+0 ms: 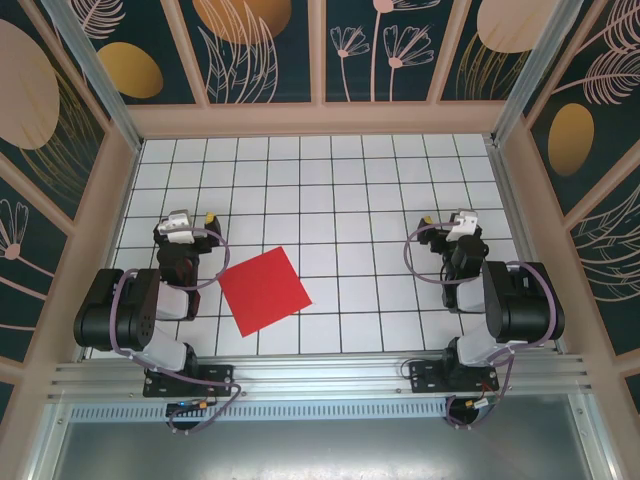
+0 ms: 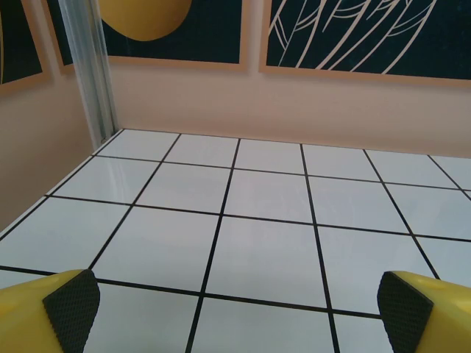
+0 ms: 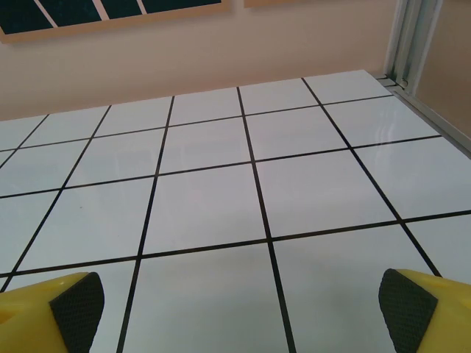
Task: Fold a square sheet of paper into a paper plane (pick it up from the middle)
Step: Move the square sheet of paper to the center of the table.
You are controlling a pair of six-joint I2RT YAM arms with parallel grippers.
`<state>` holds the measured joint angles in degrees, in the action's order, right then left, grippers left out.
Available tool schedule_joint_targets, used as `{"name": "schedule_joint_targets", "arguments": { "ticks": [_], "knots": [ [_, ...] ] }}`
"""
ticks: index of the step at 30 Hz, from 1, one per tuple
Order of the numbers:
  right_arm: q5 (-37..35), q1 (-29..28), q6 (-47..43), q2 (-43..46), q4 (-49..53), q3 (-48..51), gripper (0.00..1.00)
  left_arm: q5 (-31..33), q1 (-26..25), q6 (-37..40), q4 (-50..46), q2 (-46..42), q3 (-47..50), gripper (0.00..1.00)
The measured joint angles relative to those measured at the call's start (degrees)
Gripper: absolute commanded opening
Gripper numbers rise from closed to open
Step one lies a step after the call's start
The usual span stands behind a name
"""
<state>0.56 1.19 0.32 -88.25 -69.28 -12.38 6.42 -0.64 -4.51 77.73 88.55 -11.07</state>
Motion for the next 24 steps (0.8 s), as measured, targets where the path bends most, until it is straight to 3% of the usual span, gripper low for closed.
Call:
{"name": "schedule_joint_targets", "arguments": {
  "ticks": [24],
  "knots": [
    [1.05, 0.66, 0.0, 0.0, 0.02, -0.26, 0.99, 0.02, 0.0, 0.0, 0.0, 0.0, 0.0, 0.99]
  ]
}}
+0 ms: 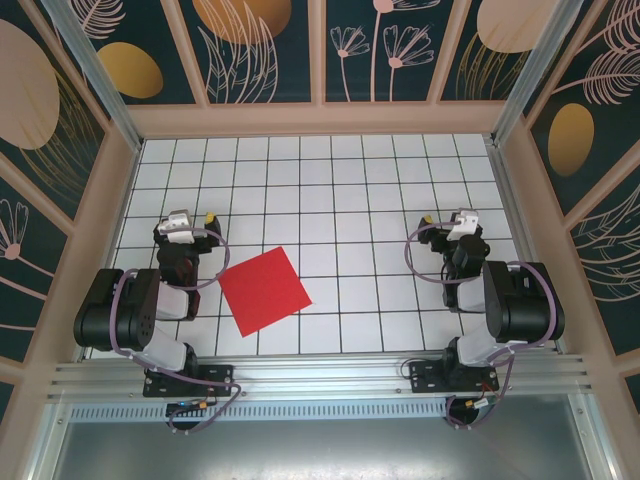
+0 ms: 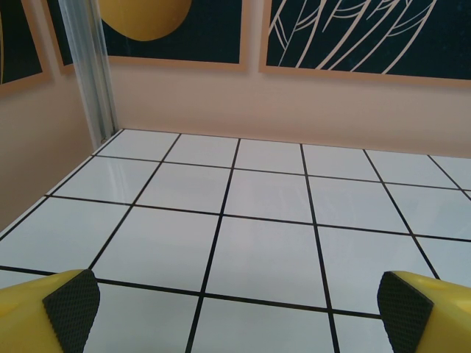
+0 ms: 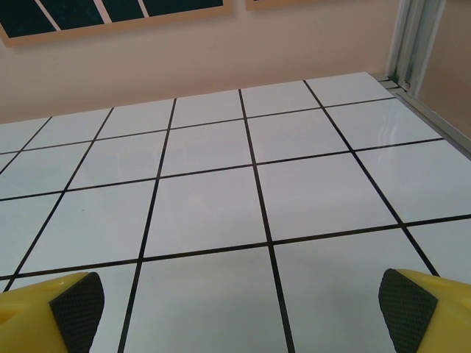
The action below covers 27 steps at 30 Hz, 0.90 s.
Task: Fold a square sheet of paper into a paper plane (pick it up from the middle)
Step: Move the square sheet of paper to the center of the table.
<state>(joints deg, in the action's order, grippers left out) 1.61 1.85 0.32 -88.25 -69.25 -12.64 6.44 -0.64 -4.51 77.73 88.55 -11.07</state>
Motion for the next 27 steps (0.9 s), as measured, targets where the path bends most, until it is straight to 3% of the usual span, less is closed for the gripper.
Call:
{"name": "schedule_joint_targets", "arguments": {
  "ticks": [22, 27],
  "knots": [
    [0.02, 0.0, 0.0, 0.0, 0.0, 0.0, 0.99, 1.29, 0.0, -0.02, 0.0, 0.0, -0.26, 0.99],
    [-1.64, -1.27, -0.24, 2.6, 2.69, -0.22, 0.99, 5.9, 0.0, -1.31, 4.94, -0.39, 3.5, 0.99]
  ]
}}
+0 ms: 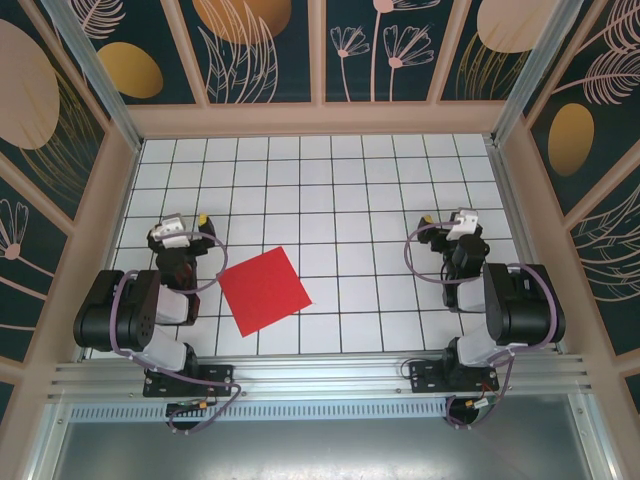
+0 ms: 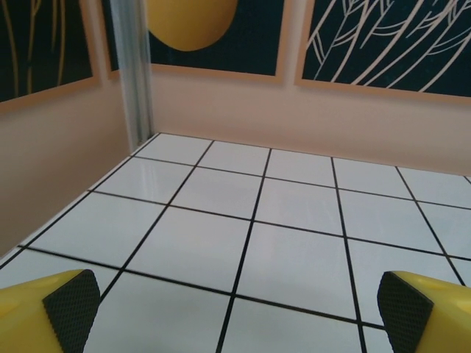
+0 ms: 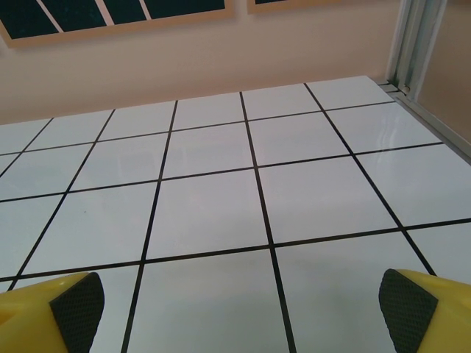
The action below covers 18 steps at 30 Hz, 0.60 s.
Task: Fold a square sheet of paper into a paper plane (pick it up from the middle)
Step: Move the square sheet of paper to the center of the table.
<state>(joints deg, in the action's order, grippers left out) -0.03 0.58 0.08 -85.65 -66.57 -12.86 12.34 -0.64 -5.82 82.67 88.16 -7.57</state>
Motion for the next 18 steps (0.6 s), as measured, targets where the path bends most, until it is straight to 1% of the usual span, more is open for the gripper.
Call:
{"name": "schedule_joint_targets", "arguments": {
  "ticks": [1, 2, 4, 7, 9, 11, 12, 14, 15, 16, 18],
  "knots": [
    [-0.44, -0.48, -0.02, 1.88, 2.97, -0.55, 0.99, 0.09, 0.0, 0.0, 0.94, -0.39, 1.2, 0.99],
    [-1.09, -0.96, 0.04, 4.66, 8.09, -2.12, 0.99, 0.15, 0.0, 0.0, 1.27, -1.4, 2.36, 0.99],
    [-2.01, -1.44, 0.76, 9.27, 17.64, -6.69, 0.99, 0.81, 0.0, -0.24, -0.09, -5.29, 3.5, 0.99],
    [-1.99, -1.49, 4.98, 16.28, 31.41, -14.01, 0.99, 2.34, 0.0, -2.21, -9.33, -16.57, 1.44, 0.99],
    [-1.36, -1.44, 10.12, 19.61, 40.94, -19.02, 0.99, 2.21, 0.0, -4.13, -16.31, -23.19, -2.14, 0.99],
    [2.36, -1.14, 14.56, 20.57, 48.72, -23.43, 0.97, 1.31, 0.0, -6.25, -21.64, -27.98, -4.85, 0.99],
    [6.05, -0.94, 16.46, 20.63, 51.45, -24.85, 0.93, 1.07, 0.0, -7.82, -24.44, -30.21, -6.03, 0.99],
    [13.73, -1.53, 20.35, 20.61, 54.38, -25.38, 0.91, 1.22, 0.0, -11.91, -30.82, -32.98, -8.5, 0.99],
    [16.94, -2.84, 22.12, 20.48, 56.06, -25.33, 0.91, 1.31, 0.0, -14.51, -35.26, -33.86, -10.29, 0.99],
    [18.56, -4.81, 23.37, 20.22, 57.37, -25.33, 0.91, 1.18, 0.0, -16.68, -38.8, -34.25, -11.82, 0.99],
    [20.61, -11.91, 25.77, 19.17, 60.17, -25.49, 0.89, -1.9, 0.09, -20.02, -44.46, -34.86, -14.08, 0.99]
  ]
}}
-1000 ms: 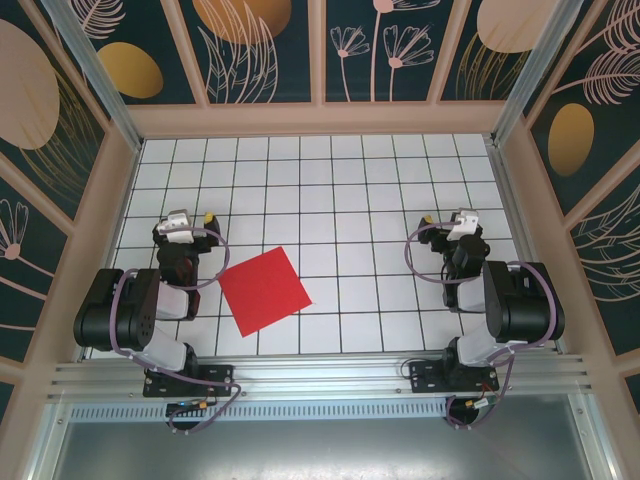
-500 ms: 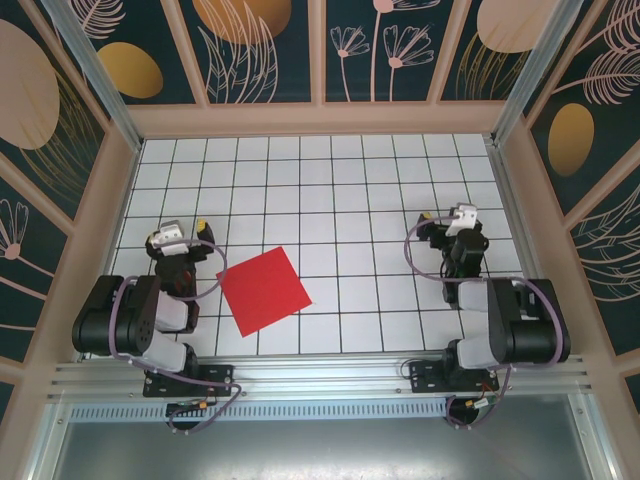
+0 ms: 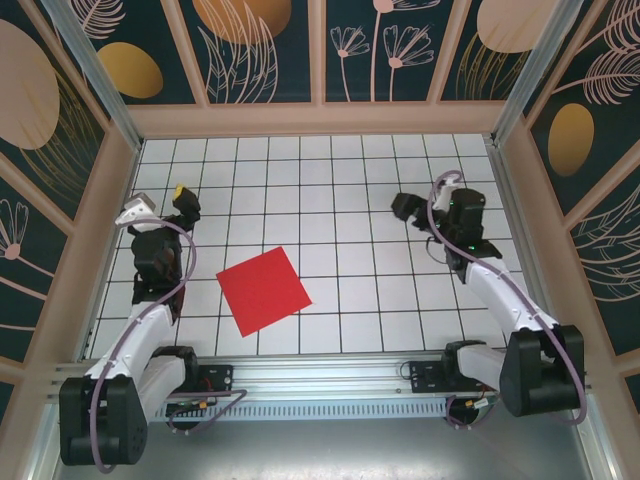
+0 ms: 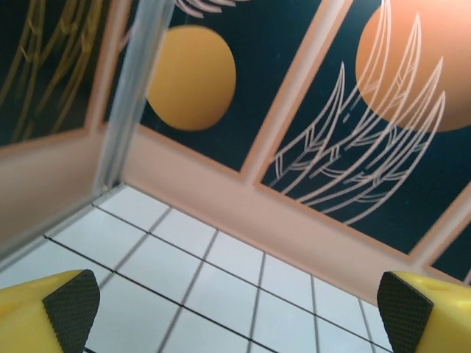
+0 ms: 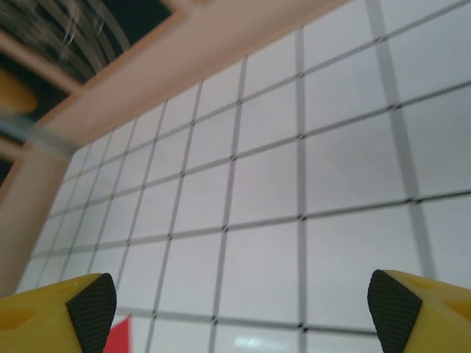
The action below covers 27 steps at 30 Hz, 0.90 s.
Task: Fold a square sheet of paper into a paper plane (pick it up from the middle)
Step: Move the square sheet of paper to the center of the table.
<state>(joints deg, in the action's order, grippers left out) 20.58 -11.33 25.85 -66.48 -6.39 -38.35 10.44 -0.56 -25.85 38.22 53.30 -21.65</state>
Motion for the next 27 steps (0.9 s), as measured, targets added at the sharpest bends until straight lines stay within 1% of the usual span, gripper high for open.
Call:
{"name": "schedule_joint_targets", "arguments": {
  "ticks": [2, 4, 6, 8, 11, 14, 16, 20, 24, 27],
  "knots": [
    [0.9, -8.09, 1.79, -1.7, 1.9, -0.85, 0.82, -4.31, 0.09, -2.75, -3.3, -0.87, -0.5, 0.99],
    [0.63, -15.8, 3.91, -4.5, 2.99, -2.78, 0.78, -8.44, 0.09, -5.55, -5.99, -1.99, -0.46, 0.99],
    [0.11, -23.19, 5.68, -9.62, 3.69, -6.54, 0.76, -12.0, 0.09, -8.87, -6.29, -3.23, 0.46, 0.99],
    [-1.03, -28.63, 6.43, -15.47, 4.83, -11.15, 0.7, -14.73, 0.09, -11.37, -6.32, -3.78, 1.55, 0.99],
    [-2.91, -35.41, 7.23, -26.27, 7.96, -20.94, 0.69, -18.34, 0.09, -13.92, -7.58, -2.89, 1.9, 0.99],
    [-4.37, -39.82, 7.34, -35.91, 10.16, -30.18, 0.68, -20.52, 0.09, -15.17, -9.57, -2.69, 1.9, 0.99],
    [-4.52, -42.01, 7.61, -41.2, 11.13, -34.82, 0.68, -20.76, 0.09, -15.21, -11.45, -3.04, 1.88, 0.99],
    [-3.52, -44.35, 7.8, -49.72, 13.18, -41.66, 0.67, -19.63, 0.09, -14.88, -17.49, -5.57, 1.84, 0.99],
    [-2.49, -44.7, 8.7, -54.01, 13.9, -43.76, 0.66, -17.64, 0.09, -14.86, -22.21, -9.09, 1.4, 0.99],
    [-2.49, -44.3, 9.77, -55.71, 14.21, -43.74, 0.66, -17.49, 0.09, -14.78, -24.17, -9.44, 0.24, 0.99]
  ]
}}
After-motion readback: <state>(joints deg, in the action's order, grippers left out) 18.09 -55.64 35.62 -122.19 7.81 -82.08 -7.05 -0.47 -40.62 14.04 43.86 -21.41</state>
